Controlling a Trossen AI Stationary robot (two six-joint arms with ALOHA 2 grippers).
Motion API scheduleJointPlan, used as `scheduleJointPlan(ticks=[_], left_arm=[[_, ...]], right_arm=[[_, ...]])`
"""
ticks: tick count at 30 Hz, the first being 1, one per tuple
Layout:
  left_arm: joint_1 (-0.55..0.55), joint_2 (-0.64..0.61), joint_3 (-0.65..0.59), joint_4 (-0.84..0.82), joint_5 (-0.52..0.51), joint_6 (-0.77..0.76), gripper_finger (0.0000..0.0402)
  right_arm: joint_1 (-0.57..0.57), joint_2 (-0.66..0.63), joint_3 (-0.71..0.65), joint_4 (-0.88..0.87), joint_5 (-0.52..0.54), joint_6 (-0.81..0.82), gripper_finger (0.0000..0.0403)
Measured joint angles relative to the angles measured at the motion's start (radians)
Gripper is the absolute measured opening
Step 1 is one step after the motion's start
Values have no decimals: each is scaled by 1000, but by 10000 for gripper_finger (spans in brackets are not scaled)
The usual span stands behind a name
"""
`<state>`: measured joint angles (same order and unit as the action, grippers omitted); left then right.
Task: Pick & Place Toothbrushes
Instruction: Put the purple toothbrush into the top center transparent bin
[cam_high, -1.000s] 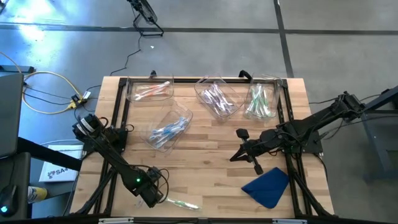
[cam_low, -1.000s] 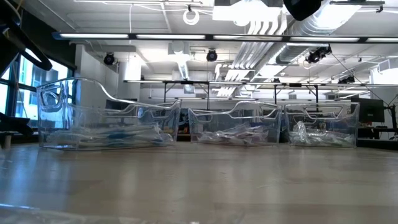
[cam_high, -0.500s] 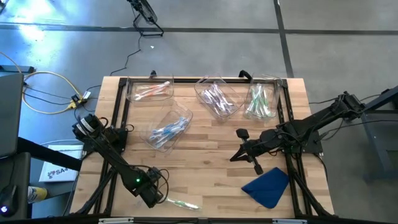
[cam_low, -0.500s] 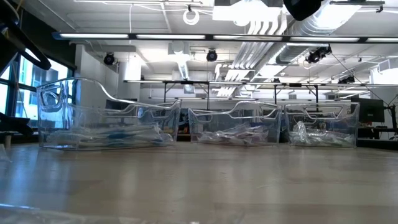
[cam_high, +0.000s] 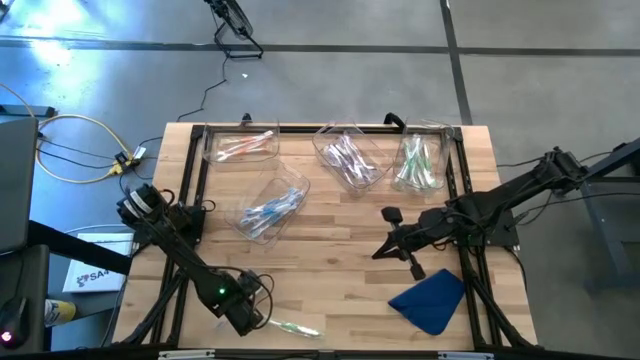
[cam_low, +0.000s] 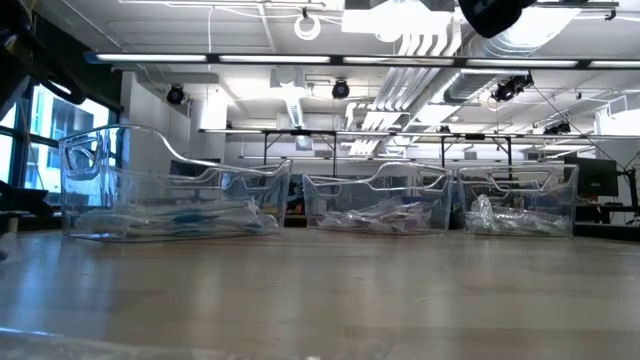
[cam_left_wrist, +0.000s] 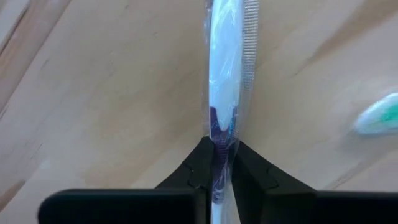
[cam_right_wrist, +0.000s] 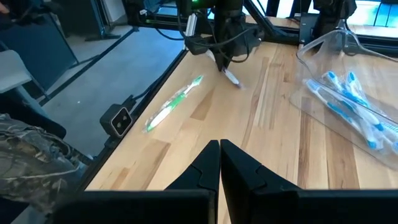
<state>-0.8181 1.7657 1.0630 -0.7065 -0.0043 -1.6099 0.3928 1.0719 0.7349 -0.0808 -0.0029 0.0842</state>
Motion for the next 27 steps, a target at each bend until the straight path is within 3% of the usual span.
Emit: scheduleJointPlan(ticks=[8, 15, 21, 27], left_arm=[[26, -79, 26, 10, -193, 128, 26], [111, -167, 79, 11, -303, 379, 25], [219, -191, 196, 41, -391, 737, 25], [332, -191, 346, 197, -421, 1200, 25]], right_arm=[[0, -42, 0, -21, -33, -2, 5], [0, -60, 0, -18, -53, -2, 5], [0, -60, 0, -30, -58, -2, 5], [0, -106, 0, -30, -107, 18, 5]])
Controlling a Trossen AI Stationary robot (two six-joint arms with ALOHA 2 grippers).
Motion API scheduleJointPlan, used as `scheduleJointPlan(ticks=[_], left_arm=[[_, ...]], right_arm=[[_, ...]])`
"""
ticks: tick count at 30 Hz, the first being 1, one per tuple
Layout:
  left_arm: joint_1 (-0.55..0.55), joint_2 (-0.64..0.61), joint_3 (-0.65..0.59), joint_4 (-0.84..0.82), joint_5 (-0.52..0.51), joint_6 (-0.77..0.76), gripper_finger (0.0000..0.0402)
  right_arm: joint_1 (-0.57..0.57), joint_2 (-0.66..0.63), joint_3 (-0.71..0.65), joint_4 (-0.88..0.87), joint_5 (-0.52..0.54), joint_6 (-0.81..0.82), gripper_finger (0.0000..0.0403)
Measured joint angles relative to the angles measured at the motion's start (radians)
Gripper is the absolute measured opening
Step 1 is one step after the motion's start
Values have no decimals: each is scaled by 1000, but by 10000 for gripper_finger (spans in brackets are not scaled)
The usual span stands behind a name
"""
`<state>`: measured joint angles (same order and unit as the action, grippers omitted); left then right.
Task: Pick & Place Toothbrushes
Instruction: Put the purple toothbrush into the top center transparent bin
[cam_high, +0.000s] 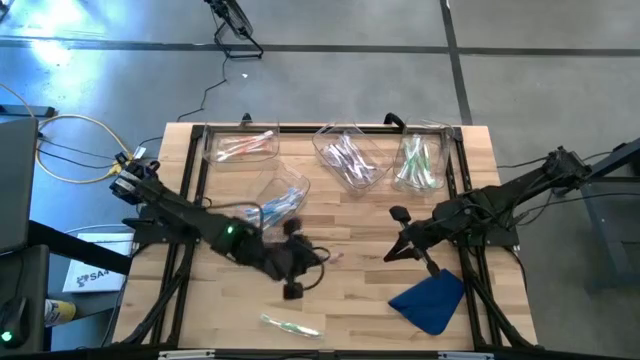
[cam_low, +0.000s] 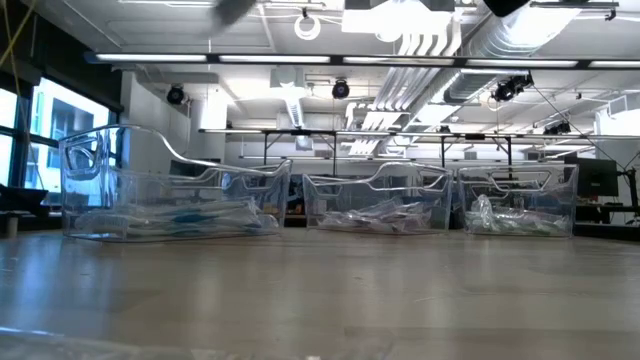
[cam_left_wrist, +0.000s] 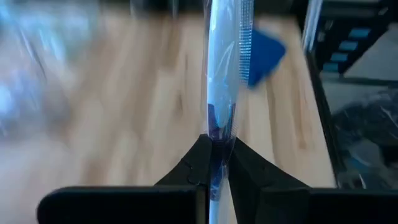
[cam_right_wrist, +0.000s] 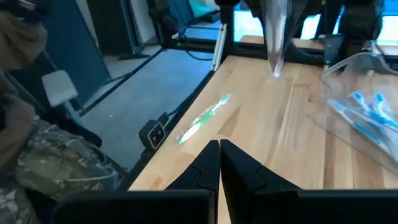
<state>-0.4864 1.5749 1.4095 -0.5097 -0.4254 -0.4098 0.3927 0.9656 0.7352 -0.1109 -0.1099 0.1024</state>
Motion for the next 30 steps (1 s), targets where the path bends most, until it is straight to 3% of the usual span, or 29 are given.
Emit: scheduleJointPlan(ticks=[3, 7, 18, 26, 30], left_arm=[[49, 0, 54, 87, 26, 199, 25], [112, 0, 82, 153, 63, 352, 24], [213, 0, 83, 267, 195, 470, 24], [224, 0, 83, 349, 200, 563, 24], [249, 16, 83, 366, 200, 562, 24]], right_arm=[[0, -30, 0, 2, 6, 6, 5], [0, -65, 0, 33, 4, 6, 5], [0, -110, 0, 37, 11, -99, 5], [-9, -195, 1, 183, 338, -194, 5], [-32, -176, 1, 244, 322, -202, 5]])
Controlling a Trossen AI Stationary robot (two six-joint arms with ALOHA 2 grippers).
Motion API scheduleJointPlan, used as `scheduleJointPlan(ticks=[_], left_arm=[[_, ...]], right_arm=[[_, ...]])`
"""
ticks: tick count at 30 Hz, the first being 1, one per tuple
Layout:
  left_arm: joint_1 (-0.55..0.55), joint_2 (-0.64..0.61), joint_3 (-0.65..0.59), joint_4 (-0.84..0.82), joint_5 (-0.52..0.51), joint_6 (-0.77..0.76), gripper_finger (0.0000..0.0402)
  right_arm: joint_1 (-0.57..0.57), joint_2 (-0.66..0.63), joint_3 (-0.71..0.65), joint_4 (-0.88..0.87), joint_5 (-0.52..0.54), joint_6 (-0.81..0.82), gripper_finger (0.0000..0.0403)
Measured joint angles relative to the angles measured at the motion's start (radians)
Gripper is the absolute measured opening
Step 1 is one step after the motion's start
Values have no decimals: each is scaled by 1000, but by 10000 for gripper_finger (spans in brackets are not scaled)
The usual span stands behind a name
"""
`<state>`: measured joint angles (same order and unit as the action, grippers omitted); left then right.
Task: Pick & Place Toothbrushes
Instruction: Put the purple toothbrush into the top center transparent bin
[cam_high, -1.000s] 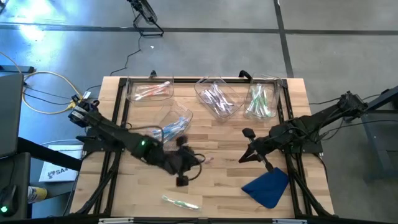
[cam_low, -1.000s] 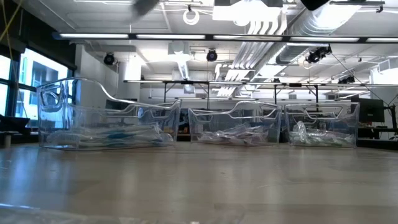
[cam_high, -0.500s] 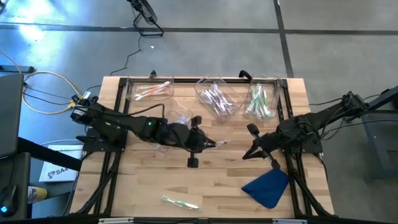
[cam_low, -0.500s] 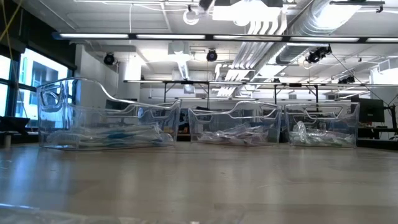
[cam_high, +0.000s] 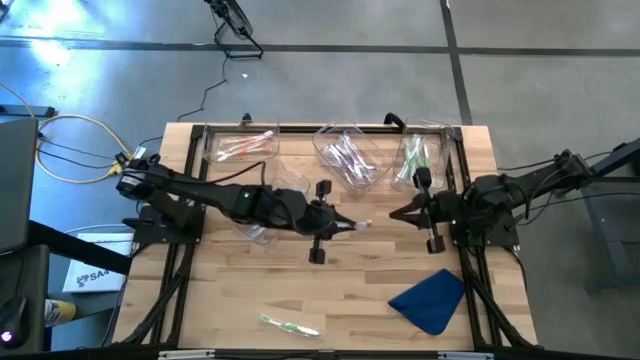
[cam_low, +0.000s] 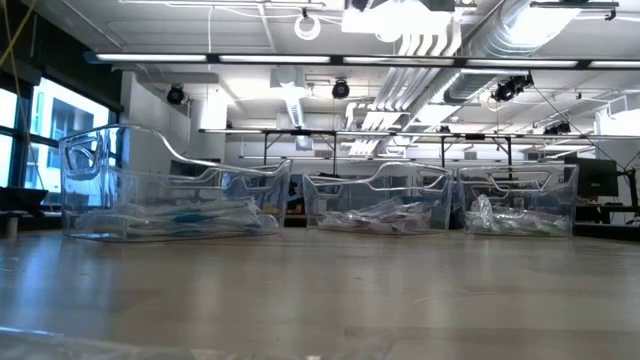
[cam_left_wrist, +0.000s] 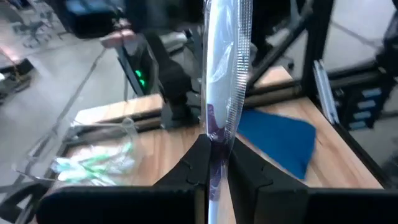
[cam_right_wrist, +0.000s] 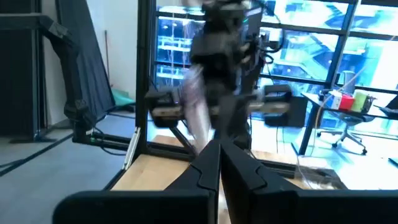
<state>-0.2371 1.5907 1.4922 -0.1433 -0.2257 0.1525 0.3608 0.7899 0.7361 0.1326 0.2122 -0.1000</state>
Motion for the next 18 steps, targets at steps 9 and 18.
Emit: scheduleJointPlan(ticks=[9, 18], left_arm=[[62, 16, 1, 72, 54, -18, 24], [74, 15, 1, 128, 65, -25, 24]], right_arm=[[-10, 53, -1, 13, -4, -6, 79], [-18, 131, -1, 111, 74, -10, 199]])
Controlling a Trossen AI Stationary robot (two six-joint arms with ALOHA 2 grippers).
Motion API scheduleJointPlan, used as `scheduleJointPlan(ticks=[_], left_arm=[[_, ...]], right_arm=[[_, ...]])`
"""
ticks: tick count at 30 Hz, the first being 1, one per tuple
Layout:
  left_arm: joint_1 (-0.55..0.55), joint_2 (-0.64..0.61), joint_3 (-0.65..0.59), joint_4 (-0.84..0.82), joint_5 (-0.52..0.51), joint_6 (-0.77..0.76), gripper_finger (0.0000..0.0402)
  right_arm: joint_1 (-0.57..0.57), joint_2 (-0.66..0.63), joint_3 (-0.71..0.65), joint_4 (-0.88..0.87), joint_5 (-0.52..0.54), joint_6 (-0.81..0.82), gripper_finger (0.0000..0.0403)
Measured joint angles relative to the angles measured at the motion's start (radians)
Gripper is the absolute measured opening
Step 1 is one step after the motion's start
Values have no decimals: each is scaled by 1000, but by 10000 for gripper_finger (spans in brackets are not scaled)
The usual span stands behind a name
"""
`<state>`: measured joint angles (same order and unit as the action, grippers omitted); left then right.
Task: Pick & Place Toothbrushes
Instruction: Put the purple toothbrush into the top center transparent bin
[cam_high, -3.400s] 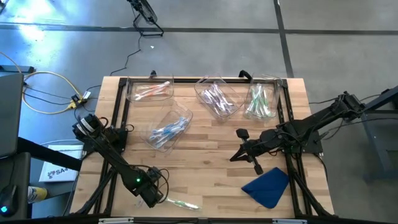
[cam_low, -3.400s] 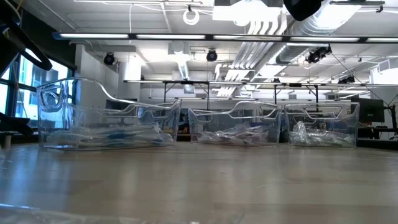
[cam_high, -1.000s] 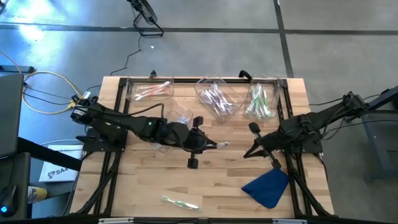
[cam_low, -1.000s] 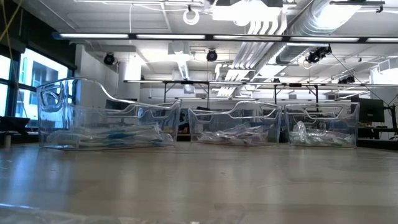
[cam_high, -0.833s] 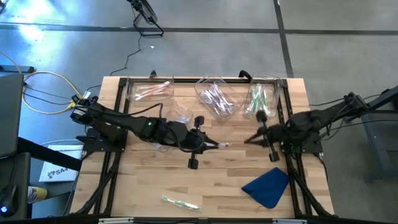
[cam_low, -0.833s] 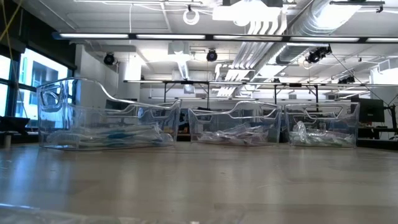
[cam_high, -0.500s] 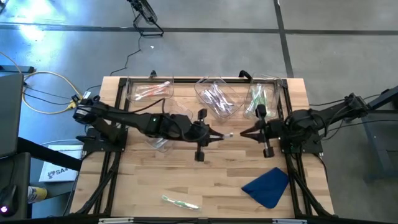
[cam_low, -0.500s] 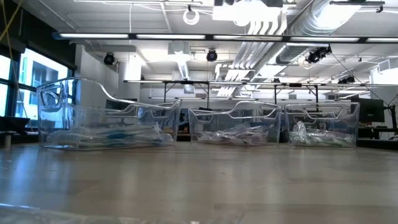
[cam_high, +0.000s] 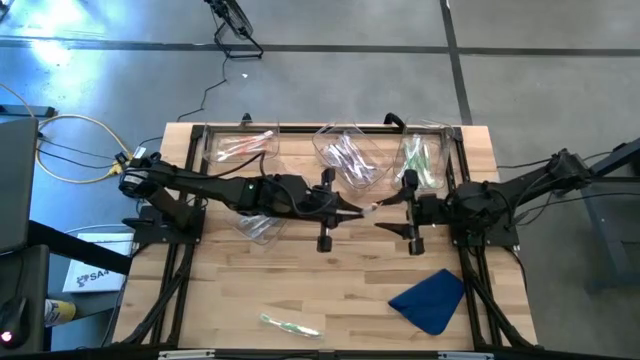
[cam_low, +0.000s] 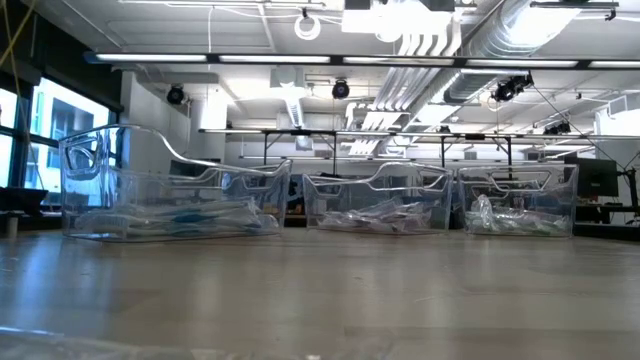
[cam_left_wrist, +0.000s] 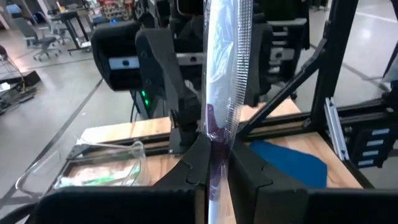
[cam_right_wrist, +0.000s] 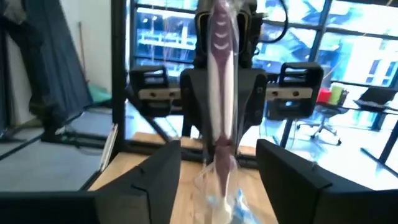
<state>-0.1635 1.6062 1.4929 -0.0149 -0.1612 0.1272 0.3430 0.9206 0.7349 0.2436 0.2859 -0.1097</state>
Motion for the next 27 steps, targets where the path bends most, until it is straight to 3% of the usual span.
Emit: scheduleJointPlan(ticks=[4, 7, 27], left_arm=[[0, 0, 0, 12, 4, 0, 24], [0, 0, 0, 11, 13, 0, 24], [0, 0, 0, 13, 14, 5, 24]], right_arm=[[-25, 48, 0, 90, -3, 0, 211], [-44, 77, 0, 150, -64, 1, 206], [-105, 136, 0, 258, -224, 30, 132]])
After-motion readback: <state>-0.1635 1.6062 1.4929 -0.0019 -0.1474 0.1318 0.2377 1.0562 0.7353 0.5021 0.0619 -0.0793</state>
